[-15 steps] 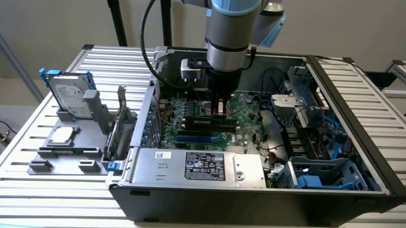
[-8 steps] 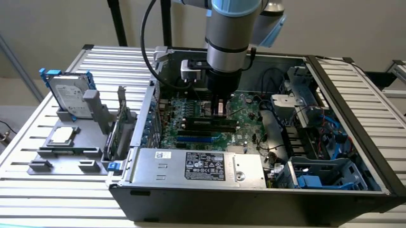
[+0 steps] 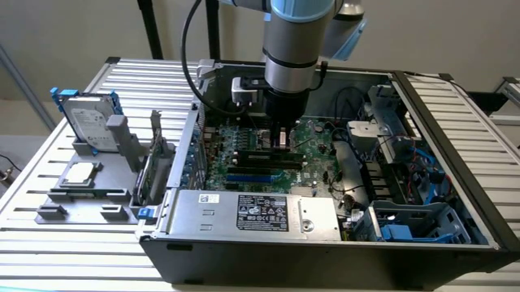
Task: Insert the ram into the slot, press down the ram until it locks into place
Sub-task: 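Insert the ram into the slot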
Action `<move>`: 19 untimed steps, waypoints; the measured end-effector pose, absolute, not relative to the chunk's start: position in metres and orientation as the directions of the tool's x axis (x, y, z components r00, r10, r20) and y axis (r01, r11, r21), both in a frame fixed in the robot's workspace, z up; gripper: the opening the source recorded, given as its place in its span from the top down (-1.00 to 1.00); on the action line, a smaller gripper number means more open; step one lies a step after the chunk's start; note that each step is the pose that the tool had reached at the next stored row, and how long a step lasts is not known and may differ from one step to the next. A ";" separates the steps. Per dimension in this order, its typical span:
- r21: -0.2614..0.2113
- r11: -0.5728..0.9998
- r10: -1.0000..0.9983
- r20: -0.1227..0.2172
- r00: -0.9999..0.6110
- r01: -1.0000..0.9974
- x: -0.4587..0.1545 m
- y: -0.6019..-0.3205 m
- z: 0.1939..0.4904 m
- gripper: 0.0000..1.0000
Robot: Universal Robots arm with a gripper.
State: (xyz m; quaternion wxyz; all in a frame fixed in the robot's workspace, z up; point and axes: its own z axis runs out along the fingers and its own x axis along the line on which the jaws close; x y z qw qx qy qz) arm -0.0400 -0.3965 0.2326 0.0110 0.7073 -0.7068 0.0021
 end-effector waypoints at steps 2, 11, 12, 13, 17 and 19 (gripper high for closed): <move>0.013 -0.003 -1.000 0.019 0.003 -1.000 -0.040 -0.396 0.232 0.73; 0.015 -0.003 -1.000 0.019 0.004 -1.000 -0.040 -0.396 0.230 0.73; 0.015 -0.003 -1.000 0.019 0.004 -1.000 -0.040 -0.396 0.230 0.73; 0.015 -0.003 -1.000 0.019 0.004 -1.000 -0.040 -0.396 0.230 0.73; 0.016 -0.003 -1.000 0.019 0.004 -1.000 -0.040 -0.396 0.229 0.73; 0.016 -0.003 -1.000 0.019 0.004 -1.000 -0.040 -0.396 0.228 0.73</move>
